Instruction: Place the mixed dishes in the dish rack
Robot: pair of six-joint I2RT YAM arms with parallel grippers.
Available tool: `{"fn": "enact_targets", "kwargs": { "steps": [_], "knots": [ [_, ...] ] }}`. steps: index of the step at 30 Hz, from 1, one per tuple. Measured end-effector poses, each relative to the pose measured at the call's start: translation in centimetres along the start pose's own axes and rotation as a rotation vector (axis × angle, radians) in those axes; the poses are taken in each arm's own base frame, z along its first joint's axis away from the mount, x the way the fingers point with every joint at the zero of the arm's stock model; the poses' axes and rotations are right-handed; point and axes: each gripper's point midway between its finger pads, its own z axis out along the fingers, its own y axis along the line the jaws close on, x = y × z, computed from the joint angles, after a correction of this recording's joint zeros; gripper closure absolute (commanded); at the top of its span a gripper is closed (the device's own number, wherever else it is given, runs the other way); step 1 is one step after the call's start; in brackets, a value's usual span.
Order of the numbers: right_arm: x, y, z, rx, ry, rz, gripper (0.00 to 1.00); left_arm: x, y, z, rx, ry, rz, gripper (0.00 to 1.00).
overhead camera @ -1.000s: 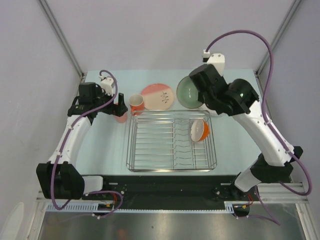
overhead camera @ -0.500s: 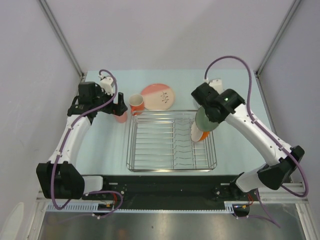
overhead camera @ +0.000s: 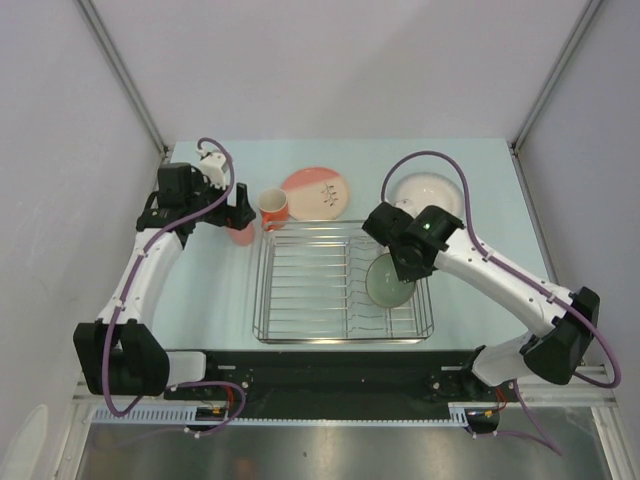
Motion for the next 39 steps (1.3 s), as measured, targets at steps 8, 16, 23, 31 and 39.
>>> {"fn": "enact_targets", "kwargs": {
  "steps": [8,16,23,31,39],
  "knots": [
    [2.3,0.6,1.4,-0.012,0.091,-0.003,1.0,-1.4,-0.4,1.4,0.043,0.001,-0.018,0.02],
    [2.4,-1.2,2.0,0.015,0.103,0.068,1.0,-5.5,-1.5,4.3,0.105,-0.016,0.02,0.03],
    [3.6,-2.0,1.8,0.009,0.091,0.079,1.0,-6.0,-1.5,6.3,0.142,0.008,0.008,0.03],
    [6.5,-2.0,1.7,-0.024,0.139,0.057,1.0,-5.9,-2.0,6.2,0.162,0.01,-0.004,0.03],
    [2.9,-1.9,1.6,0.005,0.123,0.112,1.0,-6.3,-2.9,4.0,0.165,-0.014,0.002,0.03]
  ]
}}
